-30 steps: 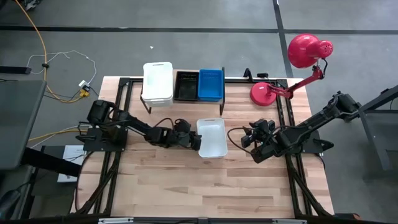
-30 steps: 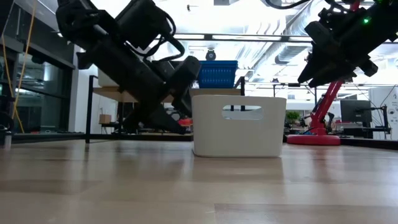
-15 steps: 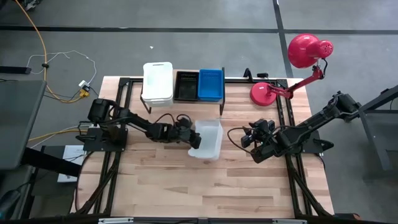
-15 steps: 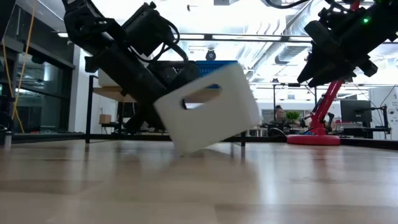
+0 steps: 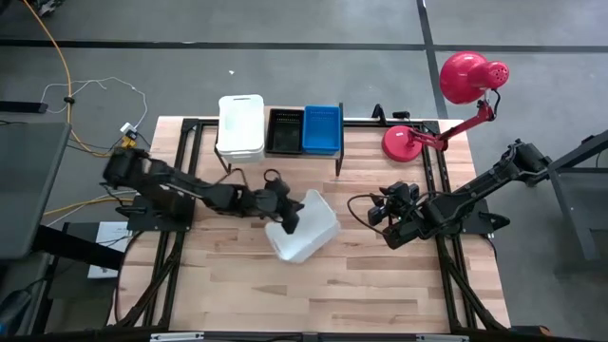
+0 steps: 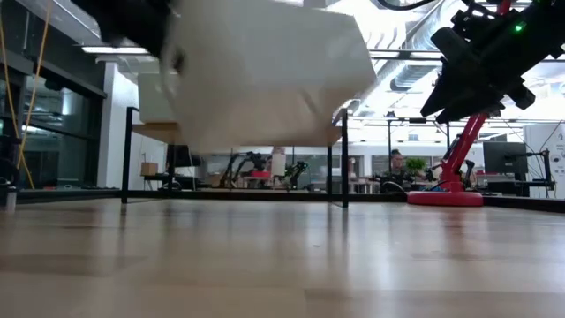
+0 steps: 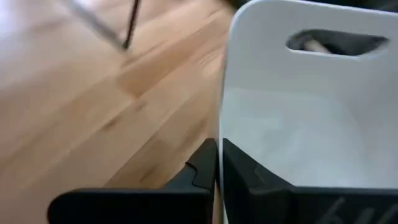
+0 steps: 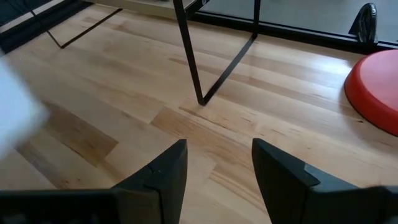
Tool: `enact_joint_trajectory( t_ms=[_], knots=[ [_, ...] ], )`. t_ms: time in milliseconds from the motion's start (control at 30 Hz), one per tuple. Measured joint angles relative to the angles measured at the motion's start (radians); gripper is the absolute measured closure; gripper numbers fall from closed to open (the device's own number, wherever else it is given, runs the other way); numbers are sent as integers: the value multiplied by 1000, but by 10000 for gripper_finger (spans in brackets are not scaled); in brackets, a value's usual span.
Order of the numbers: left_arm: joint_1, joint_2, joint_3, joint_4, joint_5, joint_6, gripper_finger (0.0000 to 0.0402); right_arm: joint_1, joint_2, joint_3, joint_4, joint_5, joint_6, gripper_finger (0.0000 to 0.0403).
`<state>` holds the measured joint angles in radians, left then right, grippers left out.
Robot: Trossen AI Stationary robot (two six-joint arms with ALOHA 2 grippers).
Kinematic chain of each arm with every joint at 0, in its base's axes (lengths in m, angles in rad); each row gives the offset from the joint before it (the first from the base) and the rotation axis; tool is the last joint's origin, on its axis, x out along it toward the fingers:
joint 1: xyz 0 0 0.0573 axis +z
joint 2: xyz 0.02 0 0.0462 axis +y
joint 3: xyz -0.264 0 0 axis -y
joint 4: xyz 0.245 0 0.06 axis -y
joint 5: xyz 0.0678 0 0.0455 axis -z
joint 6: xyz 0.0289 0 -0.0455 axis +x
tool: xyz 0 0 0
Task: Stack baskets on shelf by color
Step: Stack the white bin on the white bin on the shelf
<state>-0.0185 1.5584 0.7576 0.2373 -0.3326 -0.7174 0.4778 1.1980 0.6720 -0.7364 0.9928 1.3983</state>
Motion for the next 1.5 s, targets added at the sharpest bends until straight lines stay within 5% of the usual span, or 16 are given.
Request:
enact_joint_trajectory(
  t_ms=[233, 433, 667, 800, 1333, 1500],
  knots=[
    [-25, -352, 8, -28, -38, 179, 401, 0, 0, 0, 9, 0, 0, 235],
    [70, -533, 272, -546, -275, 291, 401, 0, 0, 0, 28, 4, 0, 235],
    [312, -467, 711, -1004, -404, 351, 401, 0, 0, 0, 47, 6, -6, 235],
    [445, -409, 835, -1172, -412, 332, 401, 0, 0, 0, 49, 6, -10, 235],
    [720, -233, 847, -1391, -437, 117, 401, 0, 0, 0, 53, 7, -10, 235],
    [773, -215, 847, -1436, -363, 89, 401, 0, 0, 0, 53, 7, -10, 235]
  ],
)
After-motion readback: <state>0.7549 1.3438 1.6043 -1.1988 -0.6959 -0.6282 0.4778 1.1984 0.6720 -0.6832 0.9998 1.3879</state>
